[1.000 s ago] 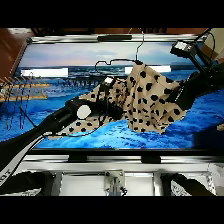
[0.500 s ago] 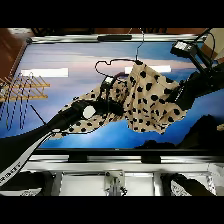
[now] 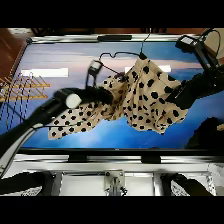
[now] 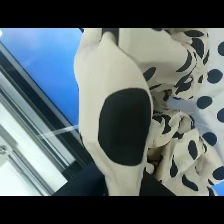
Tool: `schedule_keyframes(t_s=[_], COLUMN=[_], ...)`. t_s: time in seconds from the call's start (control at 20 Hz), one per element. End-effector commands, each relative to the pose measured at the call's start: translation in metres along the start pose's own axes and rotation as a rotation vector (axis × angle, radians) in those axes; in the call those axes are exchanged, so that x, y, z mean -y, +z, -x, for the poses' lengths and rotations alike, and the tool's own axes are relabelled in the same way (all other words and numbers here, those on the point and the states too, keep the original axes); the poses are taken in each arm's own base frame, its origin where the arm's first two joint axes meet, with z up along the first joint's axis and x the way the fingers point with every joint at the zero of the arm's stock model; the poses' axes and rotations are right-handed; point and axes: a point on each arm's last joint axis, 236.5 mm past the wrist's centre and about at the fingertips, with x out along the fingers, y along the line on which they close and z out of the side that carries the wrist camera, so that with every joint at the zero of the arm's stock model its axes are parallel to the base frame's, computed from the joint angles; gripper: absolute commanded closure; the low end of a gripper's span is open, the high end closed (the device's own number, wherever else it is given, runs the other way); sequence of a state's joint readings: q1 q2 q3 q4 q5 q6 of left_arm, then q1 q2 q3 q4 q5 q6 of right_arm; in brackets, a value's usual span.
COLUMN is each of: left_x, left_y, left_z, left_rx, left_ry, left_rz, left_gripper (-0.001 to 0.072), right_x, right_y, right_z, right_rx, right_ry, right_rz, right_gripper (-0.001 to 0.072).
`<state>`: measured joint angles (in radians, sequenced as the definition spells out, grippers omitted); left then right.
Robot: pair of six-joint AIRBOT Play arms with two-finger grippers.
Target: Fold the shirts.
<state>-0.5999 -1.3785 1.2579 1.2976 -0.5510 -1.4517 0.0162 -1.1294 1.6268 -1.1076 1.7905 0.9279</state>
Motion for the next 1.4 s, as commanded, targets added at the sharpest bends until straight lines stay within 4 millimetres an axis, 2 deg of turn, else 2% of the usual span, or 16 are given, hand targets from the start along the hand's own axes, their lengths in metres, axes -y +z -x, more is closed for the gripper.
schedule_keyframes(t_s=[0.0, 0.05, 0.15, 0.25, 0.3, 0.5, 0.65, 0.75, 0.9, 1.1, 1.2, 1.35], left_x=[-0.065, -0.079, -0.094, -0.087, -0.083, -0.089, -0.085, -0.087, -0.086, -0.079, -0.067, -0.054], left_y=[0.049, 0.068, 0.102, 0.125, 0.133, 0.147, 0.144, 0.147, 0.171, 0.184, 0.2, 0.216], left_z=[0.075, 0.098, 0.131, 0.15, 0.158, 0.178, 0.175, 0.176, 0.192, 0.198, 0.213, 0.248], left_rx=[0.064, 0.109, 0.197, 0.241, 0.254, 0.282, 0.268, 0.28, 0.39, 0.449, 0.525, 0.62], left_ry=[0.139, 0.17, 0.206, 0.2, 0.198, 0.208, 0.187, 0.192, 0.199, 0.183, 0.17, 0.162], left_rz=[-0.013, 0.001, 0.011, -0.003, -0.009, 0.039, 0.07, 0.069, 0.06, 0.076, 0.05, 0.032], left_gripper=[0.0663, 0.0663, 0.0663, 0.0663, 0.0663, 0.0662, 0.0663, 0.0662, 0.0663, 0.0662, 0.0662, 0.0662], right_x=[-0.025, -0.036, -0.061, -0.082, -0.084, -0.084, -0.099, -0.097, -0.092, -0.09, -0.085, -0.065], right_y=[0.009, 0.012, 0.021, 0.027, 0.026, 0.02, 0.027, 0.022, 0.012, 0.01, 0.007, -0.004], right_z=[0.021, 0.028, 0.041, 0.051, 0.054, 0.055, 0.059, 0.057, 0.054, 0.054, 0.053, 0.05], right_rx=[0.082, 0.113, 0.18, 0.233, 0.236, 0.219, 0.252, 0.227, 0.181, 0.17, 0.157, 0.114], right_ry=[0.009, 0.02, 0.07, 0.115, 0.107, 0.096, 0.158, 0.154, 0.135, 0.129, 0.11, 0.026], right_rz=[-0.036, -0.03, -0.013, 0.021, 0.026, 0.013, 0.05, 0.009, -0.058, -0.079, -0.116, -0.161], right_gripper=[0.0657, 0.0657, 0.0657, 0.0657, 0.0658, 0.0661, 0.0661, 0.0661, 0.0662, 0.0661, 0.0662, 0.0661])
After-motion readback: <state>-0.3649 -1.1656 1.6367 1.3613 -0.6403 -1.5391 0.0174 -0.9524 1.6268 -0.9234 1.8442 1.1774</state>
